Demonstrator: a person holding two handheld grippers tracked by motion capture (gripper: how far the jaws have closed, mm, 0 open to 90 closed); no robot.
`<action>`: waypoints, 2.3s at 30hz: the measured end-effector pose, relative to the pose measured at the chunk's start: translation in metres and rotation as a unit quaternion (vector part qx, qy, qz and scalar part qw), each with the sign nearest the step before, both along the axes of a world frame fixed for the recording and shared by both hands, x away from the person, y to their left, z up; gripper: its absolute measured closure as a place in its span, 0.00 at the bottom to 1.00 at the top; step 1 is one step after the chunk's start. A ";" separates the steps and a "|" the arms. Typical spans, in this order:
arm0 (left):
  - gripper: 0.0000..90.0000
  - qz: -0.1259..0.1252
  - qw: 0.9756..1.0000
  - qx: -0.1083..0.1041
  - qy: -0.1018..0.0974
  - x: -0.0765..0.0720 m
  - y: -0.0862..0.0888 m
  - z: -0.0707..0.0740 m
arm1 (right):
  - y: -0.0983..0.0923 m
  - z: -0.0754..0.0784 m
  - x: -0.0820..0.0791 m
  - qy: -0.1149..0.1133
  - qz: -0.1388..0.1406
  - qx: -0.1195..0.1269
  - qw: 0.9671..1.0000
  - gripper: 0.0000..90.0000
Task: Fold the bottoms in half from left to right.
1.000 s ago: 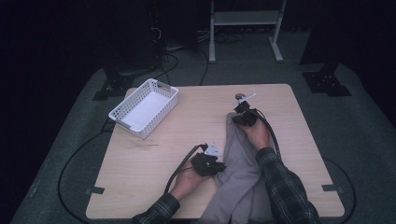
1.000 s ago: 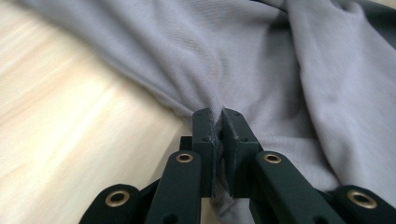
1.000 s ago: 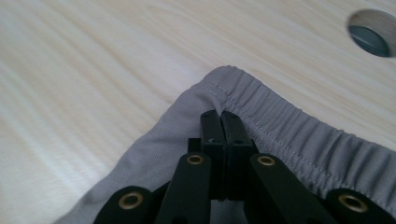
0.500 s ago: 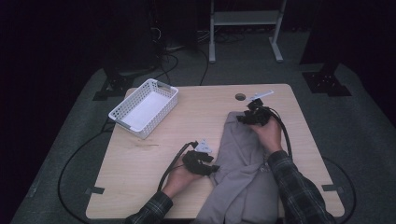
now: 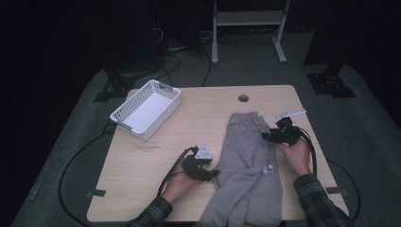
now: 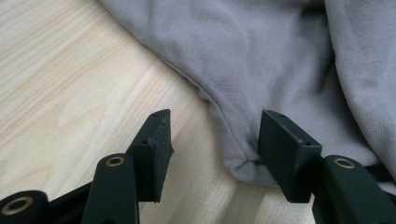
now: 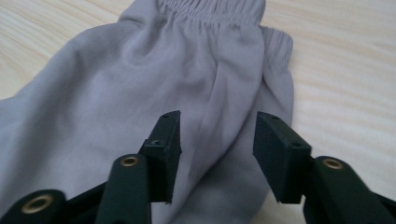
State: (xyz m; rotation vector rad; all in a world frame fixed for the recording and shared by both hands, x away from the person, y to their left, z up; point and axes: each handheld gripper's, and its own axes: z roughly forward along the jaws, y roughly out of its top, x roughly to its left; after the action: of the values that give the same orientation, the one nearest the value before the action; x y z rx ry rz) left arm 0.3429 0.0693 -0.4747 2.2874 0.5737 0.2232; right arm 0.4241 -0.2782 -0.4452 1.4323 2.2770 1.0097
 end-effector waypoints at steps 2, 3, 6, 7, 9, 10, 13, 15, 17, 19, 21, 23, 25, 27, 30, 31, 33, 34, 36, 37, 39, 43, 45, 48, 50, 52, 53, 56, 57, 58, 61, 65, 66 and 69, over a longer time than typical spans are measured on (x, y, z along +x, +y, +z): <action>0.49 0.000 1.000 -0.002 -0.002 0.000 0.000 0.000 | -0.002 -0.002 -0.004 0.013 -0.001 0.002 1.000 0.61; 0.49 0.000 1.000 -0.002 -0.002 0.000 0.000 -0.001 | -0.003 -0.004 -0.004 0.016 0.003 0.007 1.000 0.62; 0.49 0.000 1.000 -0.001 -0.002 0.000 0.000 0.000 | -0.002 -0.010 -0.002 0.031 0.011 0.014 0.999 0.67; 0.49 0.000 1.000 0.000 -0.003 0.000 0.000 0.000 | -0.001 -0.011 -0.001 0.029 0.008 0.009 1.000 0.66; 0.49 0.000 1.000 -0.001 -0.002 0.000 0.000 0.000 | -0.006 -0.010 0.001 0.008 -0.011 0.010 1.000 0.63; 0.49 -0.001 1.000 -0.001 -0.003 0.000 0.001 -0.001 | -0.009 -0.008 0.003 0.006 -0.026 0.016 1.000 0.61; 0.49 -0.001 1.000 -0.002 -0.003 0.000 0.000 -0.001 | -0.018 -0.010 0.012 -0.003 -0.035 0.039 0.999 0.57; 0.49 0.000 1.000 -0.002 -0.003 0.000 0.000 -0.001 | -0.017 -0.015 0.018 0.007 -0.022 0.045 0.999 0.52; 0.49 0.000 1.000 -0.002 -0.003 0.000 0.000 -0.001 | -0.011 -0.021 0.024 0.020 -0.016 0.043 0.999 0.48; 0.49 0.001 1.000 -0.002 -0.002 0.000 0.000 -0.001 | -0.007 -0.025 0.027 0.017 -0.019 0.025 0.999 0.47; 0.49 0.001 1.000 -0.002 -0.003 -0.001 0.000 -0.001 | -0.009 -0.024 0.028 0.009 -0.024 0.045 0.999 0.47; 0.51 0.001 1.000 -0.002 -0.003 -0.001 0.000 0.000 | -0.005 -0.026 0.029 0.009 -0.011 0.019 1.000 0.62; 0.54 0.002 1.000 -0.002 -0.003 -0.001 0.000 0.000 | -0.001 -0.025 0.030 0.000 -0.003 -0.001 1.000 0.75; 0.56 0.004 1.000 -0.001 -0.003 -0.002 0.000 0.000 | 0.001 -0.026 0.031 -0.005 0.001 -0.012 1.000 0.90; 0.59 0.008 1.000 0.000 -0.004 -0.001 0.001 0.000 | 0.003 -0.026 0.036 -0.007 0.002 -0.014 1.000 0.97; 0.59 0.008 1.000 0.000 -0.005 -0.001 0.001 0.000 | 0.005 -0.026 0.039 -0.009 0.001 -0.023 1.000 0.97; 0.59 0.012 1.000 -0.001 -0.006 0.000 0.002 0.000 | 0.009 -0.026 0.045 -0.016 -0.003 -0.031 0.999 0.97; 0.59 0.016 1.000 -0.001 -0.006 0.000 0.002 0.000 | 0.011 -0.025 0.049 -0.015 -0.003 -0.033 0.999 0.97; 0.59 0.024 1.000 -0.002 -0.007 0.002 0.003 0.000 | 0.017 -0.025 0.058 -0.016 -0.001 -0.041 0.999 0.98; 0.59 0.029 1.000 -0.003 -0.008 0.003 0.004 -0.001 | 0.021 -0.024 0.062 -0.013 -0.003 -0.045 0.999 0.98; 0.59 0.036 0.999 -0.002 -0.009 0.006 0.008 0.000 | 0.028 -0.023 0.070 -0.013 -0.002 -0.054 0.998 0.98; 0.59 0.052 0.999 -0.004 -0.012 0.012 0.015 -0.001 | 0.040 -0.022 0.085 -0.010 -0.004 -0.061 0.998 0.98; 0.59 0.058 0.998 -0.006 -0.013 0.014 0.018 -0.001 | 0.045 -0.020 0.090 -0.009 0.000 -0.071 0.997 0.97; 0.59 0.062 0.998 -0.007 -0.013 0.014 0.018 -0.001 | 0.051 -0.017 0.093 -0.004 0.003 -0.081 0.997 0.87; 0.58 0.061 0.998 -0.006 -0.012 0.014 0.018 -0.001 | 0.049 -0.010 0.088 -0.011 0.005 -0.066 0.998 0.81; 0.58 0.061 0.998 -0.007 -0.013 0.014 0.019 -0.001 | 0.048 0.000 0.078 -0.026 0.009 -0.042 0.999 0.77; 0.58 0.061 0.998 -0.007 -0.012 0.014 0.019 -0.001 | 0.049 0.005 0.070 -0.034 0.017 -0.030 0.999 0.75; 0.58 0.062 0.998 -0.007 -0.012 0.014 0.018 -0.001 | 0.049 0.014 0.049 -0.037 0.032 -0.010 0.999 0.70; 0.58 0.061 0.998 -0.006 -0.014 0.014 0.018 -0.001 | 0.050 0.016 0.042 -0.036 0.034 -0.006 0.999 0.67; 0.58 0.064 0.998 -0.008 -0.013 0.014 0.018 -0.001 | 0.049 0.016 0.035 -0.035 0.037 0.000 0.999 0.66; 0.58 0.063 0.998 -0.008 -0.014 0.014 0.018 -0.001 | 0.048 0.014 0.014 -0.036 0.042 0.009 0.998 0.63; 0.58 0.063 0.998 -0.009 -0.013 0.014 0.018 -0.002 | 0.045 0.010 -0.007 -0.035 0.047 0.015 0.998 0.61; 0.58 0.063 0.998 -0.009 -0.013 0.014 0.018 -0.002 | 0.045 0.010 -0.012 -0.038 0.053 0.019 0.998 0.61; 0.58 0.063 0.998 -0.009 -0.013 0.014 0.018 -0.002 | 0.056 0.012 -0.025 -0.033 0.082 0.021 0.996 0.58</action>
State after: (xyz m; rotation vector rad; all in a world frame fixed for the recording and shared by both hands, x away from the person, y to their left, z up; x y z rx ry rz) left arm 0.3570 0.0875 -0.4763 2.2308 0.7032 0.3079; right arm 0.3987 -0.2221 -0.4336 1.2224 2.3694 1.1421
